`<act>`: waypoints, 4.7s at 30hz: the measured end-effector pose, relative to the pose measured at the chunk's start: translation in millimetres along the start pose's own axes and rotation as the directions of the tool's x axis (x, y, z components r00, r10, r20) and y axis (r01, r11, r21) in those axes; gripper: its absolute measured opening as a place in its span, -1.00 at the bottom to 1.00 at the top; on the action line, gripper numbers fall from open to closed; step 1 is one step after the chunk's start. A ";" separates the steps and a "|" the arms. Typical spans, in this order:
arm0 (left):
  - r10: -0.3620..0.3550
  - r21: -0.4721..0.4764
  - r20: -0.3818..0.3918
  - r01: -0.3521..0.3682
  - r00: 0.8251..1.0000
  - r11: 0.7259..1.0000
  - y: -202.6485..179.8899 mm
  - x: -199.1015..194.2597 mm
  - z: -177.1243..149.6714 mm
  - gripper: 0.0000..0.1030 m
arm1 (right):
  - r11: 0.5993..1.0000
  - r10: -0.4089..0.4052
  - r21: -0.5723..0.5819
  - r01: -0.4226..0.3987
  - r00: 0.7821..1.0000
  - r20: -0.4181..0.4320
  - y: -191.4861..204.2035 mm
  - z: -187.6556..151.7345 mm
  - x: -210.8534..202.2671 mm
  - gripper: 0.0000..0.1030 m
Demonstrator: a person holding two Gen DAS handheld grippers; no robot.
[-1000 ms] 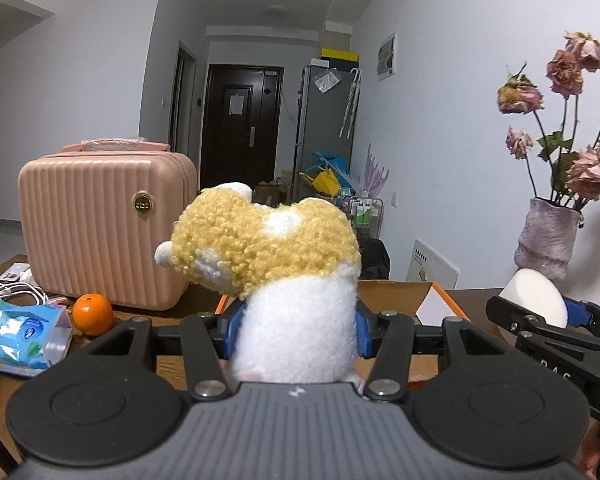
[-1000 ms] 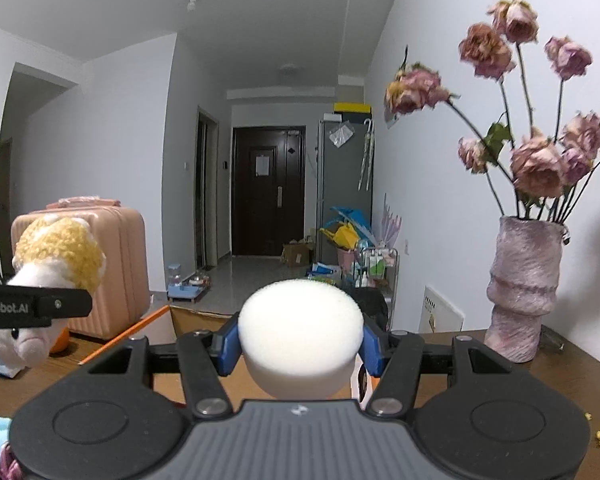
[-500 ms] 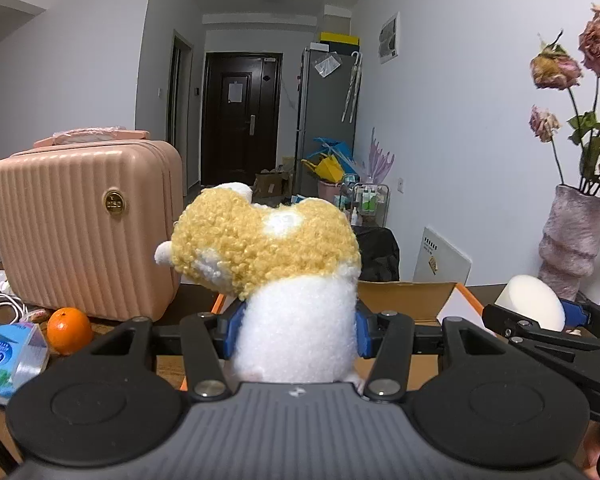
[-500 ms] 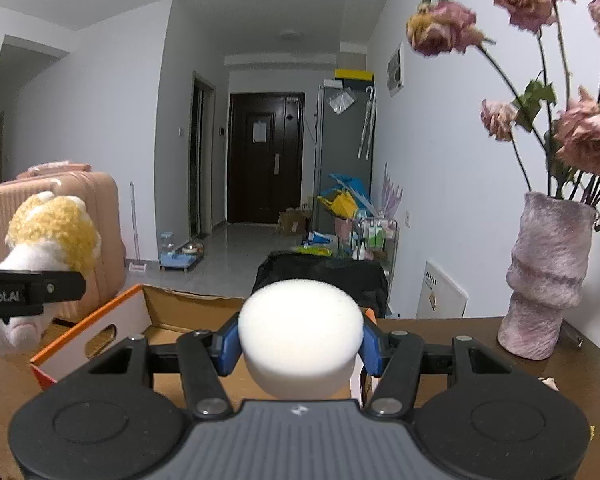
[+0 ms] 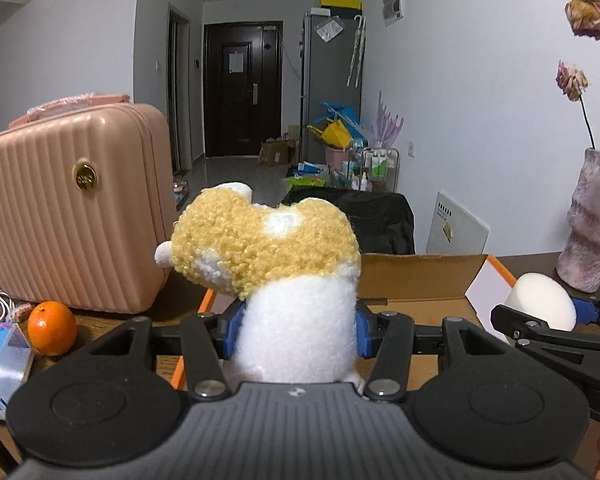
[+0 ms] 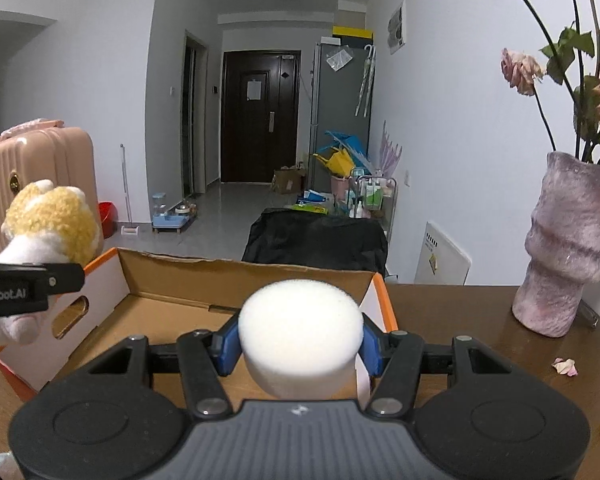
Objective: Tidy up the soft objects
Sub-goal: 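Open the left tool to drop the plush toy while the right tool drops the sponge into the box, then withdraw both tools from the box back toward the table items, then close the right tool on the white wedge sponge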
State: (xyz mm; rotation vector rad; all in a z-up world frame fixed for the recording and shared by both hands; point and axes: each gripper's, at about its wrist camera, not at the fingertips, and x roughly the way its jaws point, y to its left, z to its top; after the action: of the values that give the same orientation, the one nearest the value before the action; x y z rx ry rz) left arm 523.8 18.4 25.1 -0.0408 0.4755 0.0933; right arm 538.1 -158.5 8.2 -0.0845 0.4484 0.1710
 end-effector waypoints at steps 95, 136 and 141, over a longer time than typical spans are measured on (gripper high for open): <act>-0.022 -0.002 0.118 0.022 0.993 1.000 44.9 -265.4 -146.3 1.00 | 0.994 0.090 -0.068 -0.083 0.990 0.110 17.1 -131.8 -253.9 1.00; -0.071 0.007 0.028 0.071 0.997 0.997 41.4 -266.8 -178.0 1.00 | 0.988 0.115 -0.077 -0.134 0.971 -0.208 33.3 -179.2 -225.1 -0.13; -0.069 0.006 0.019 0.069 0.997 0.998 40.9 -264.6 -177.7 1.00 | 0.986 0.123 -0.081 -0.143 0.969 -0.213 35.0 -179.9 -224.8 -0.31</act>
State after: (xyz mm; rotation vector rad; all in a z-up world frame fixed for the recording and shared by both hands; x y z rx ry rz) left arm 204.7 27.1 -12.1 -0.0507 0.4550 0.0248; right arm 256.1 -178.3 -56.4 -0.1680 0.6546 0.3184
